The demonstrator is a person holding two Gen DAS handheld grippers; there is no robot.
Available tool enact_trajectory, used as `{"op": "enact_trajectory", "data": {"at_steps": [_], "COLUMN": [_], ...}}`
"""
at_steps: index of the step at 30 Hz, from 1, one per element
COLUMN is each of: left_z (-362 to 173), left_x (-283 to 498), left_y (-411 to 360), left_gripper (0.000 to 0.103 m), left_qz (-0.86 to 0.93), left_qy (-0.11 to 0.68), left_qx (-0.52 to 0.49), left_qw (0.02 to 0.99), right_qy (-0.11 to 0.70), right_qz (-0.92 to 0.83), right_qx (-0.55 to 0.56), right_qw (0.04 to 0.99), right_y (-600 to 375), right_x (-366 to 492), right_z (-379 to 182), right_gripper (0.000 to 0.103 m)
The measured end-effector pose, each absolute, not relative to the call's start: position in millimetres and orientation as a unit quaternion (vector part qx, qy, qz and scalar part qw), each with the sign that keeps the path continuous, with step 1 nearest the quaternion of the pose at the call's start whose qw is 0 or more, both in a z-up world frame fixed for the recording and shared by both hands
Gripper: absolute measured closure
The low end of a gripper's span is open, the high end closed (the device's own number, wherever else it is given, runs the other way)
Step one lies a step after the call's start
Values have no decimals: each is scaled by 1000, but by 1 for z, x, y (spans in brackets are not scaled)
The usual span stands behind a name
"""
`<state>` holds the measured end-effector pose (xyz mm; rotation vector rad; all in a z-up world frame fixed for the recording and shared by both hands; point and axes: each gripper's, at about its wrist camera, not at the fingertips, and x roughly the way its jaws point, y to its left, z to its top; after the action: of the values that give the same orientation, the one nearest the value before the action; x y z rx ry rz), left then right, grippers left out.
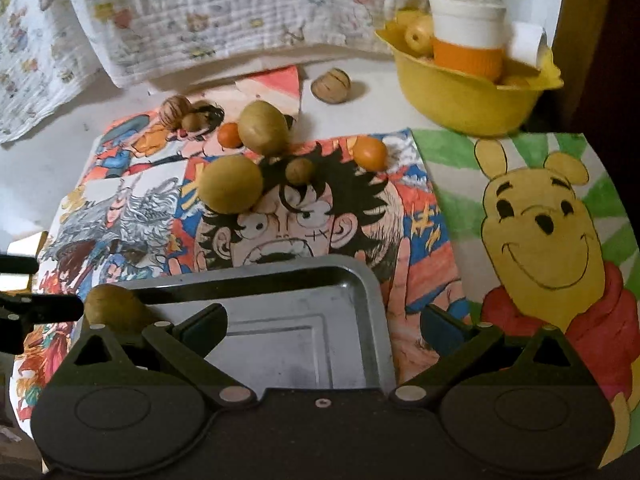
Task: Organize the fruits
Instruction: 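Move both tools back to the fruit pile, then grasp a small brown round fruit with the right tool while the left tool grasps a yellow pear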
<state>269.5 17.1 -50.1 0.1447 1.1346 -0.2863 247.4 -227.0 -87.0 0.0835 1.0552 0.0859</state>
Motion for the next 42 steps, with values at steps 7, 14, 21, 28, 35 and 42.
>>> {"op": "enact_trajectory", "data": {"at_steps": [7, 14, 21, 28, 35, 42], "left_z": [-61, -76, -82, -87, -98, -106], "left_x": [296, 315, 339, 359, 370, 387], "left_y": [-6, -23, -32, -47, -56, -63], "left_gripper": [1, 1, 1, 2, 13, 25], "left_qz": [-186, -224, -240, -272, -299, -288], "left_qy": [523, 504, 483, 455, 455, 471], "left_qx": [94, 128, 146, 166, 167, 156], "left_qw": [826, 824, 830, 831, 822, 819], "right_qy": [499, 487, 495, 510, 537, 541], "right_qz": [23, 25, 9, -1, -11, -29], "right_qx": [82, 116, 187, 256, 287, 316], "right_qw": [862, 865, 849, 822, 793, 778], "right_y": [-228, -238, -256, -257, -250, -251], "right_x": [260, 287, 326, 370, 397, 412], "right_z": [-88, -83, -88, -104, -125, -136], "right_gripper": [1, 1, 7, 30, 48, 67]}}
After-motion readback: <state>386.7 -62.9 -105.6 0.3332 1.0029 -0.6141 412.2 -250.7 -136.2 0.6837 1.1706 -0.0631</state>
